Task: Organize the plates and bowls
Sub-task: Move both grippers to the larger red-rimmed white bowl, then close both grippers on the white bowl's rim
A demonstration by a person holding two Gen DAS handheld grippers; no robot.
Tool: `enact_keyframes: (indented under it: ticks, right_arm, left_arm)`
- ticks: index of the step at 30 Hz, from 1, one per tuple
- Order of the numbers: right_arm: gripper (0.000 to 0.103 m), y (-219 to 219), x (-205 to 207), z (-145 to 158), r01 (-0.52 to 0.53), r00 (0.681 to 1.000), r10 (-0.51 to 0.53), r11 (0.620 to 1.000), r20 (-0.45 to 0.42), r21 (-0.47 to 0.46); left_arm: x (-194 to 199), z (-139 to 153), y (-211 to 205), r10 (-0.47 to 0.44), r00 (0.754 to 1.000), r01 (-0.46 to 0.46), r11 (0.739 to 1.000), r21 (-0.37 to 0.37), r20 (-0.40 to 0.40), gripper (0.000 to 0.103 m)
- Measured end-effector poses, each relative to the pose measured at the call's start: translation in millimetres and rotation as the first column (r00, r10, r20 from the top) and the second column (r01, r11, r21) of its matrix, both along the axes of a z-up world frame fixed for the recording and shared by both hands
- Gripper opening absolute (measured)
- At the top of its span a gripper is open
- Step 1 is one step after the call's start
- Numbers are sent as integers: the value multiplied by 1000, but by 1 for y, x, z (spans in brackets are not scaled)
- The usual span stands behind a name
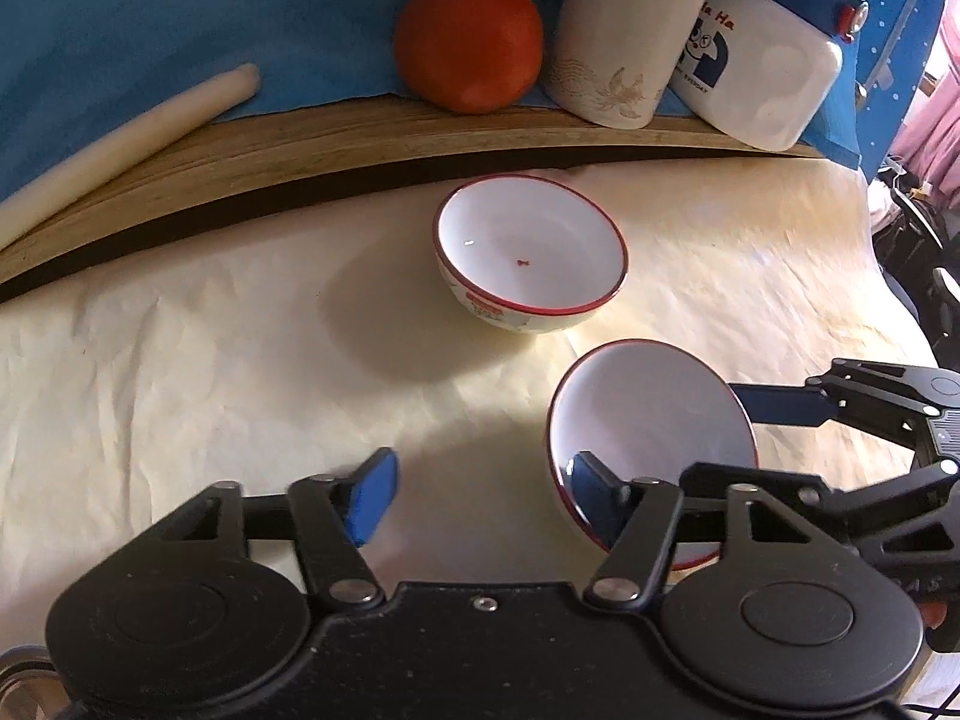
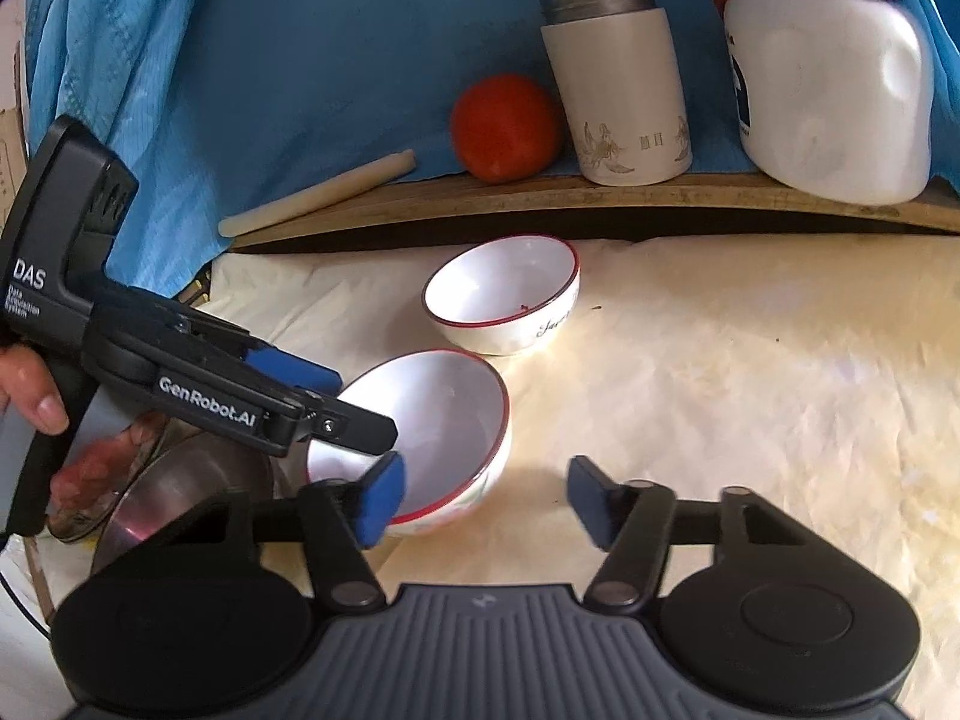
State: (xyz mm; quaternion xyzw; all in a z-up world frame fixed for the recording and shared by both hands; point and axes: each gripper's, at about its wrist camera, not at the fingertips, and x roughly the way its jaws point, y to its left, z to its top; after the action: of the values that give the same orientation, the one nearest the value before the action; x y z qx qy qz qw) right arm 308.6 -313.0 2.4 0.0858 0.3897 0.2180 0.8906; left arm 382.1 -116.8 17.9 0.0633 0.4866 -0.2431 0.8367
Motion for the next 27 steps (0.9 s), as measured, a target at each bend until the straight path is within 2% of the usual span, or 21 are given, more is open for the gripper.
enact_keyframes:
  ticks: [2, 7, 9, 13, 15, 21, 27]
  right_arm:
    - [48, 0, 2, 0, -2, 1000, 2, 1000, -19, 17]
    - [36, 0, 8, 0, -9, 998, 13, 998, -69, 58]
    - [36, 0, 7, 0, -7, 998, 11, 998, -68, 58]
    - [34, -3, 4, -3, 0, 998, 5, 997, -69, 80]
    - [32, -4, 4, -3, 8, 998, -2, 996, -69, 85]
    - [23, -9, 2, -6, 51, 997, -43, 992, -71, 115]
    - [13, -13, -4, -1, 90, 996, -87, 991, -28, 101]
  left_arm:
    - [0, 1, -1, -9, 1000, 9, 1000, -9, -7, 56]
    - [-3, 2, -5, -39, 999, 39, 999, -27, -13, 41]
    - [-4, 2, -6, -55, 998, 54, 998, -40, -13, 32]
    - [-4, 2, -6, -73, 997, 72, 995, -76, -19, 24]
    - [-4, 1, -8, -82, 996, 79, 992, -98, -28, 15]
    - [-12, 5, -9, -62, 998, 63, 993, -96, 4, 12]
    - [-21, 14, -5, -38, 998, 43, 993, -111, 49, 8]
